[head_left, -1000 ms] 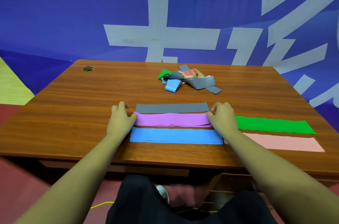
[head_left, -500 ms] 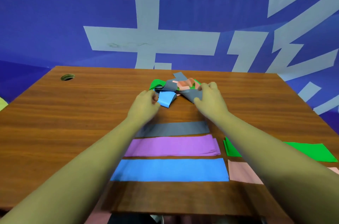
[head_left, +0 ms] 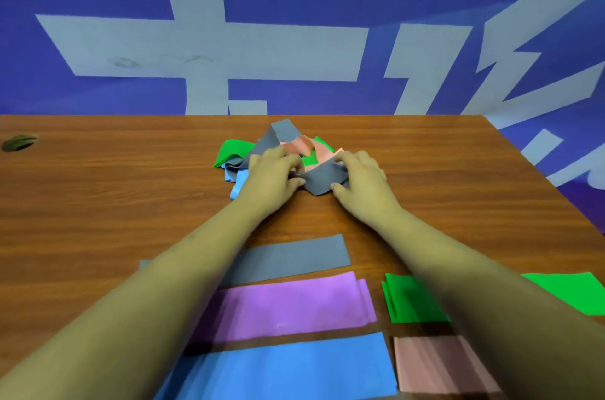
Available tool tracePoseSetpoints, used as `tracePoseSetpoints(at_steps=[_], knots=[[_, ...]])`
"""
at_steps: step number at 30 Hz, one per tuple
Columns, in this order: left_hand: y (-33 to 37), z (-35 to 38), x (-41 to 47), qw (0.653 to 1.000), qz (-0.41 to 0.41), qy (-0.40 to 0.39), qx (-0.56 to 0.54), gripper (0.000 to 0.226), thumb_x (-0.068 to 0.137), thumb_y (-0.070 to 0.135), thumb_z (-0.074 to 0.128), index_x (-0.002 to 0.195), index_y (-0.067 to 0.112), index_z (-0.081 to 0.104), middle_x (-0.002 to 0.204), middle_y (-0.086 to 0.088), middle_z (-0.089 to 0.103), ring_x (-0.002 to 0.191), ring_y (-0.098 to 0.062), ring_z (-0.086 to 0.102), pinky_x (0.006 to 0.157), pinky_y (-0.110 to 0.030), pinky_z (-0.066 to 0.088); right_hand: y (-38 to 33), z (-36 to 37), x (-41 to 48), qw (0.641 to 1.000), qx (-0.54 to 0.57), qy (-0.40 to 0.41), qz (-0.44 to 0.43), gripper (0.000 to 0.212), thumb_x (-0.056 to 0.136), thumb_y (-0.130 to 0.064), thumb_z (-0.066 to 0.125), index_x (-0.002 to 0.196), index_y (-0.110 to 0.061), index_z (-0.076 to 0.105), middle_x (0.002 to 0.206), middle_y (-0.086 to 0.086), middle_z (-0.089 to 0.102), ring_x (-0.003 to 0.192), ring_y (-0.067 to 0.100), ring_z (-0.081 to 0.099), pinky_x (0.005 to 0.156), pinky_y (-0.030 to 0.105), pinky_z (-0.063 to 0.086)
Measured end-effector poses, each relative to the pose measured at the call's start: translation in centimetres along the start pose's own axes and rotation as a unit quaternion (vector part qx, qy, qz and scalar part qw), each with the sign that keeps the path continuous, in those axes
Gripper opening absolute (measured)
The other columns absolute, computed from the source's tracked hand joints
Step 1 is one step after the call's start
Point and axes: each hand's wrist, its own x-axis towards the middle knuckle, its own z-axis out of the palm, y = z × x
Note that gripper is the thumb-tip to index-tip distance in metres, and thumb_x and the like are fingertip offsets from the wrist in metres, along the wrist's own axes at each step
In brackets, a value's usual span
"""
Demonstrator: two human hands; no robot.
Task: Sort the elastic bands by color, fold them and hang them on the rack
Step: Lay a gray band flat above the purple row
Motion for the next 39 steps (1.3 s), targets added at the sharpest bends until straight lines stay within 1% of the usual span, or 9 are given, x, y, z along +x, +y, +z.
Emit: tracePoseSetpoints(at_steps=[5, 9, 12, 16, 20, 25, 32, 36, 39], knots=[[0.9, -2.8, 0.2, 0.991, 0.097, 0.078, -0.041, 0.013, 0.076, 0.017, 0.073, 0.088, 0.018, 0.068, 0.1, -0.001, 0.055, 0.097, -0.025, 0.047, 0.083, -0.037, 0.033, -0.2, -2.0, 0.4, 0.991, 0.11, -0.01, -0.071, 0.073, 0.075, -0.029, 0.063, 0.143, -0.043, 0.039, 0.15, -0.009, 0.041, 0.142, 0.016, 0.031, 0.117, 0.047, 0.024], [2.9, -7.1, 1.0, 0.989, 0.103, 0.056, -0.084, 0.012, 0.085, 0.007, 0.064, 0.093, 0.016, 0.066, 0.093, 0.004, 0.061, 0.084, 0.0, 0.05, 0.079, -0.025, 0.037, -2.3, -5.0, 0.3, 0.979, 0.185, -0.005, -0.084, 0.027, 0.07, -0.037, 0.069, 0.095, -0.03, 0.063, 0.125, -0.008, 0.061, 0.123, 0.017, 0.052, 0.107, 0.045, 0.038], [4.9, -10.0, 0.9, 0.991, 0.076, 0.04, -0.102, 0.015, 0.089, 0.005, 0.058, 0.098, 0.017, 0.063, 0.088, 0.009, 0.061, 0.071, 0.012, 0.05, 0.065, -0.016, 0.033, -4.1, -8.1, -0.3, 0.968, 0.243, 0.012, -0.067, 0.013, 0.079, -0.019, 0.07, 0.082, -0.018, 0.058, 0.093, 0.002, 0.069, 0.084, 0.019, 0.065, 0.075, 0.032, 0.051], [6.7, -13.3, 0.1, 0.987, 0.061, 0.042, -0.145, 0.016, 0.093, 0.01, 0.056, 0.101, 0.024, 0.059, 0.109, 0.012, 0.069, 0.105, -0.008, 0.062, 0.085, -0.03, 0.048, -6.3, -12.4, -1.6, 0.97, 0.22, 0.069, -0.073, 0.01, 0.08, -0.012, 0.067, 0.079, -0.018, 0.06, 0.075, -0.01, 0.062, 0.073, 0.009, 0.056, 0.067, 0.026, 0.044], [8.1, -16.3, -1.4, 0.98, 0.052, 0.047, -0.188, 0.023, 0.093, 0.012, 0.059, 0.099, 0.034, 0.054, 0.098, 0.014, 0.068, 0.095, -0.004, 0.065, 0.079, -0.017, 0.047, -7.5, -15.5, -2.9, 0.973, 0.189, 0.111, -0.074, 0.004, 0.082, -0.018, 0.067, 0.084, -0.019, 0.064, 0.08, -0.008, 0.066, 0.08, 0.013, 0.061, 0.073, 0.032, 0.049], [8.3, -18.7, -3.4, 0.98, 0.039, 0.028, -0.195, 0.017, 0.093, 0.011, 0.061, 0.094, 0.028, 0.06, 0.094, 0.003, 0.07, 0.087, -0.013, 0.065, 0.08, -0.029, 0.051, -8.8, -17.9, -4.9, 0.967, 0.194, 0.154, -0.062, 0.006, 0.086, -0.017, 0.067, 0.092, -0.016, 0.069, 0.088, -0.005, 0.068, 0.088, 0.015, 0.063, 0.08, 0.036, 0.053], [8.9, -20.7, -7.7, 0.979, -0.023, -0.057, -0.195, 0.012, 0.094, 0.016, 0.062, 0.103, 0.021, 0.067, 0.094, 0.009, 0.072, 0.079, 0.004, 0.064, 0.067, -0.005, 0.043, -11.7, -19.7, -7.1, 0.969, 0.21, 0.133, -0.007, 0.013, 0.08, -0.017, 0.074, 0.09, -0.013, 0.066, 0.088, 0.008, 0.069, 0.081, 0.025, 0.065, 0.068, 0.04, 0.057], [8.7, -20.5, -10.4, 0.957, -0.061, -0.066, -0.275, 0.018, 0.094, 0.03, 0.063, 0.096, 0.013, 0.069, 0.074, 0.005, 0.068, 0.061, 0.0, 0.056, 0.056, -0.012, 0.042, -13.3, -20.6, -8.0, 0.954, 0.263, 0.136, 0.041, 0.017, 0.083, -0.014, 0.073, 0.087, -0.01, 0.057, 0.083, 0.014, 0.064, 0.058, 0.025, 0.063, 0.042, 0.028, 0.051], [8.0, -20.2, -12.7, 0.923, -0.081, -0.089, -0.367, 0.023, 0.09, 0.025, 0.069, 0.097, 0.004, 0.066, 0.072, -0.002, 0.067, 0.064, -0.006, 0.057, 0.054, -0.019, 0.043, -14.3, -21.4, -8.9, 0.96, 0.248, 0.121, 0.05, 0.014, 0.088, -0.015, 0.069, 0.083, -0.005, 0.059, 0.082, 0.017, 0.065, 0.062, 0.034, 0.068, 0.05, 0.035, 0.058]])
